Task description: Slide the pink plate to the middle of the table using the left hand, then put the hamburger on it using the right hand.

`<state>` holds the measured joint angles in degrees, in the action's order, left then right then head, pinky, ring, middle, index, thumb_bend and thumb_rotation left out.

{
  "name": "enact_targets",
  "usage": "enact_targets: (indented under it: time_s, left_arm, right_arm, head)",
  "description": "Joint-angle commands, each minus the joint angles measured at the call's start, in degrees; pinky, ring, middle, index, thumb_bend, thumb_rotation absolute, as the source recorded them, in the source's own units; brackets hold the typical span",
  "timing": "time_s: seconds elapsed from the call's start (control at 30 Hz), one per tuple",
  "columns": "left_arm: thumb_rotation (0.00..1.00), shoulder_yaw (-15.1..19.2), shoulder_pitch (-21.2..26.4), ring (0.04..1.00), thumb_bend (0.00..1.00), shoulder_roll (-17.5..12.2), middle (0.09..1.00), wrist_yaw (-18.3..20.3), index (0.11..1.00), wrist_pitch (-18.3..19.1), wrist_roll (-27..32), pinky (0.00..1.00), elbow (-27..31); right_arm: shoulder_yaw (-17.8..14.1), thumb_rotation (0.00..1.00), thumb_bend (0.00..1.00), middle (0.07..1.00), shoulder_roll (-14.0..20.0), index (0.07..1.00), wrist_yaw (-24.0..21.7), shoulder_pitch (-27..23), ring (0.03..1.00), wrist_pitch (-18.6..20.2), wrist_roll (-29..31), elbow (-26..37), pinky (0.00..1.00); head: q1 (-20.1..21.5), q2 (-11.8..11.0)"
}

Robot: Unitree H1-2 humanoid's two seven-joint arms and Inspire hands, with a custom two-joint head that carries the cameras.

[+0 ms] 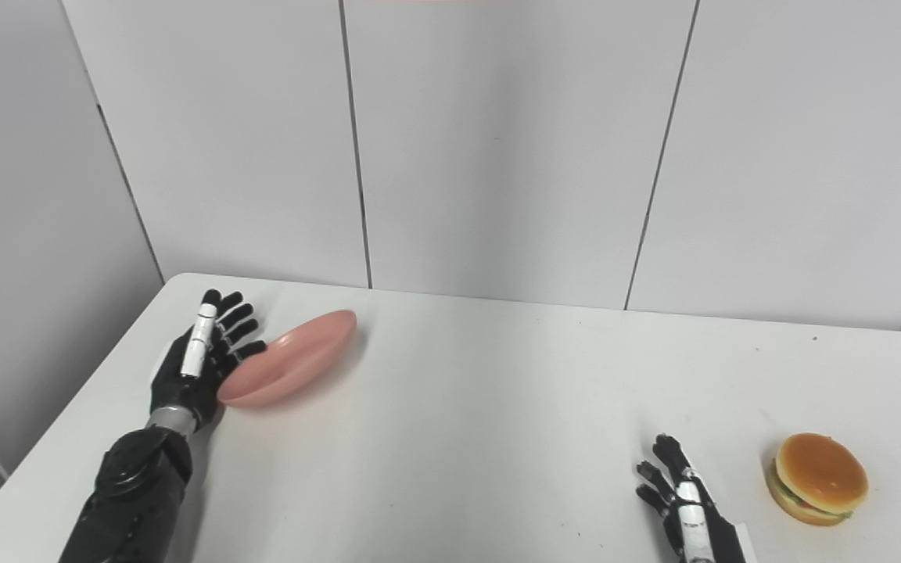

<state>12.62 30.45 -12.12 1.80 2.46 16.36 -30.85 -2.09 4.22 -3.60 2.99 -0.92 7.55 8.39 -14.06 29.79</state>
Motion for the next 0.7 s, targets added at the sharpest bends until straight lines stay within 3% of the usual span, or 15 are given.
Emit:
enact_targets:
  time_s: [0.0,0.67]
  left_arm:
    - [0.79,-0.66,2.31,0.84,0.77,0.3,0.839,0.74,0.799,-1.11,-0.65,0.68,0.41]
    - [0.8,-4.73,5.83,0.803,0.79,7.86,0.812,1.33,0.767,-3.95,-2.88,0.65,-0.94]
  right_arm:
    - [0.23,0.98,0.75,0.931,-0.67,0.897,-0.17,0.97,0.875,-0.13,0.21,-0.37,0.88]
    - [0.75,0.96,0.76,0.917,-1.91,0.884,0.2,1.15,0.859,-0.67,-1.32,-0.22,0.85]
  head:
    - [0.04,0.06]
    - [2.42,0.66]
